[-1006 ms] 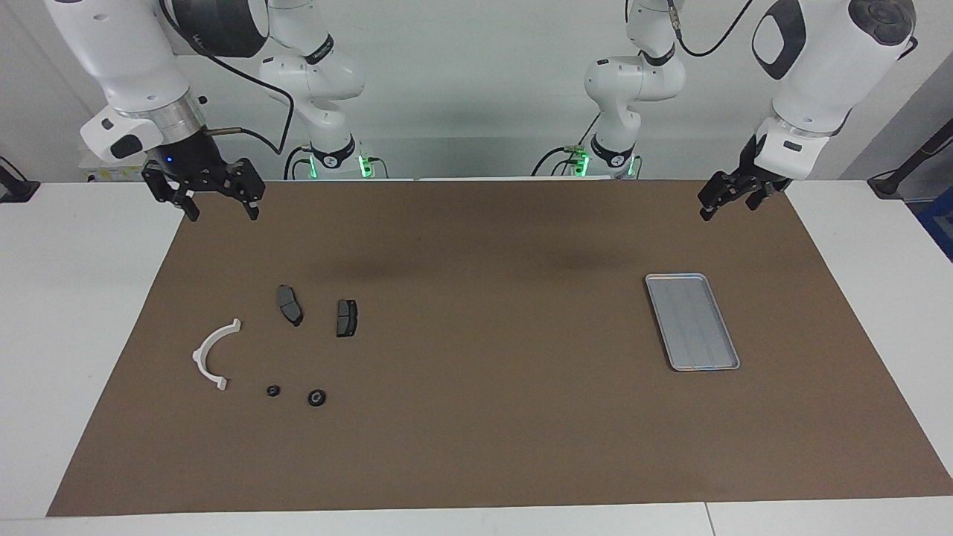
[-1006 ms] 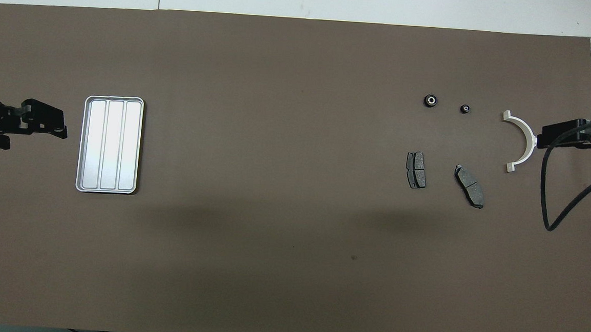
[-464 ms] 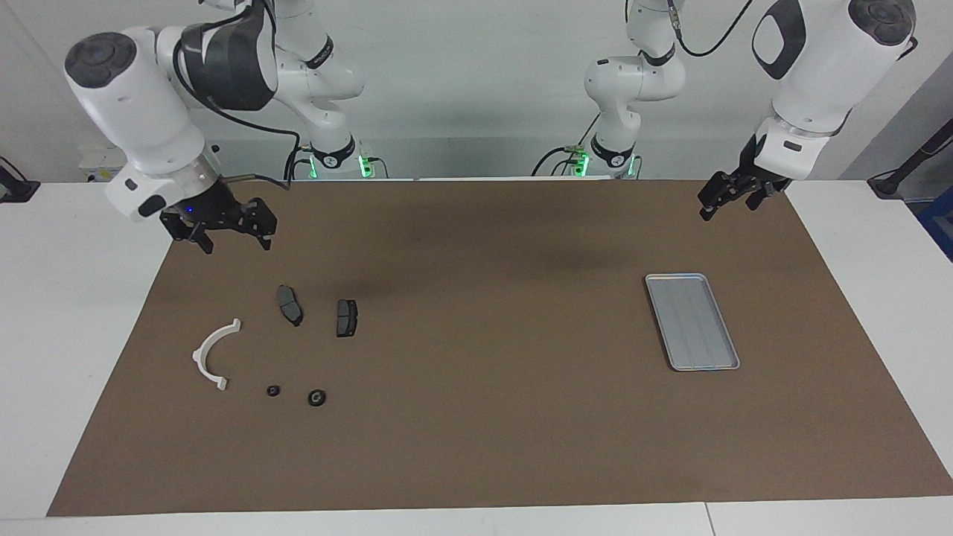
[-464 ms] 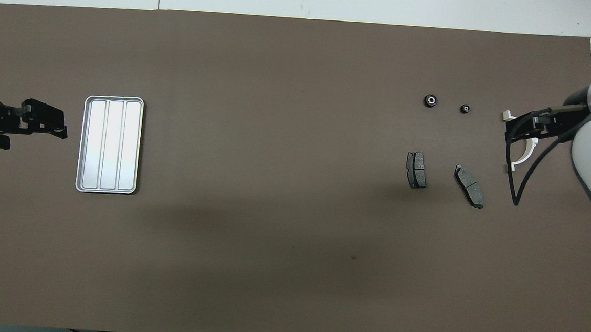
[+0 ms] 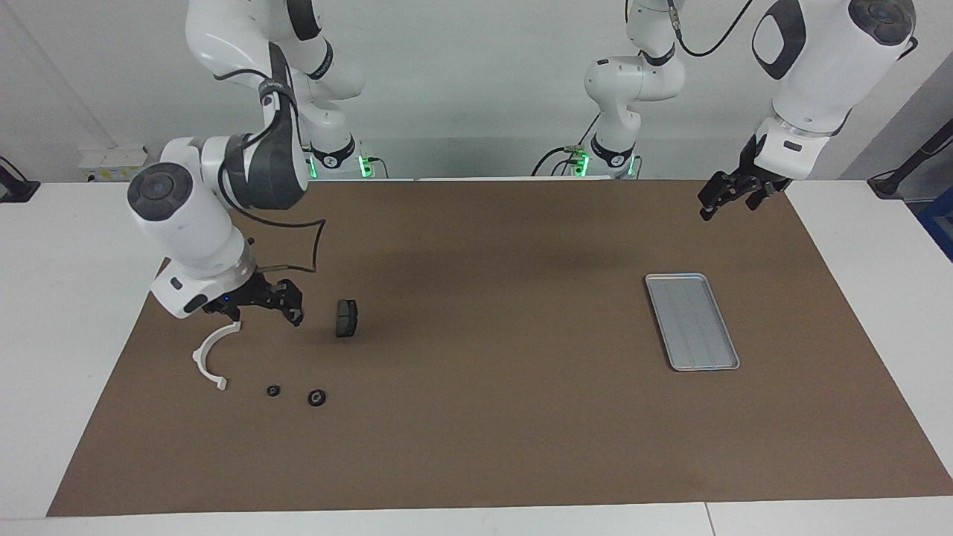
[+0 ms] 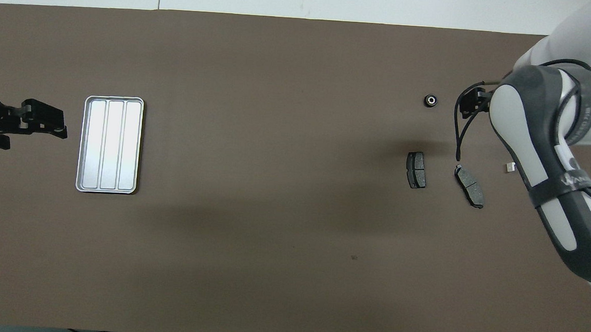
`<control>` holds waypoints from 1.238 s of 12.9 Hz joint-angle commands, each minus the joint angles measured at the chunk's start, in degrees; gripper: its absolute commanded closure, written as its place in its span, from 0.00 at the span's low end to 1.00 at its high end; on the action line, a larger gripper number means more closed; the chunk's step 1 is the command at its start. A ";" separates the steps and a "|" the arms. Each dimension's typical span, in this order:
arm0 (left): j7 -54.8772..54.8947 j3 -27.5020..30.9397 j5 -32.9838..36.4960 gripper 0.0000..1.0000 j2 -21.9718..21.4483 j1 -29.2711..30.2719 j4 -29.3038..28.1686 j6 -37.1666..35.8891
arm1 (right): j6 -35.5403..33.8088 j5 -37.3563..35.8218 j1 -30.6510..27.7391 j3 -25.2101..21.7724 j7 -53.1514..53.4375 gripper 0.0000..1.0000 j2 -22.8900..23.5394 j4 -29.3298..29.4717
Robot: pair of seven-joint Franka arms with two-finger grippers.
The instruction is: Pick bearing gear from pile to tray
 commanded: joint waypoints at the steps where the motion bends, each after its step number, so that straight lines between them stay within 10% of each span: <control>1: 0.10 0.30 0.05 0.00 -1.10 -0.32 -0.61 0.36 | 0.83 -0.81 -0.09 0.96 3.88 0.00 6.74 6.45; 16: 0.10 0.30 0.05 0.00 -1.10 -0.32 -0.61 0.36 | 13.32 -2.92 0.96 3.25 9.16 0.04 17.48 8.66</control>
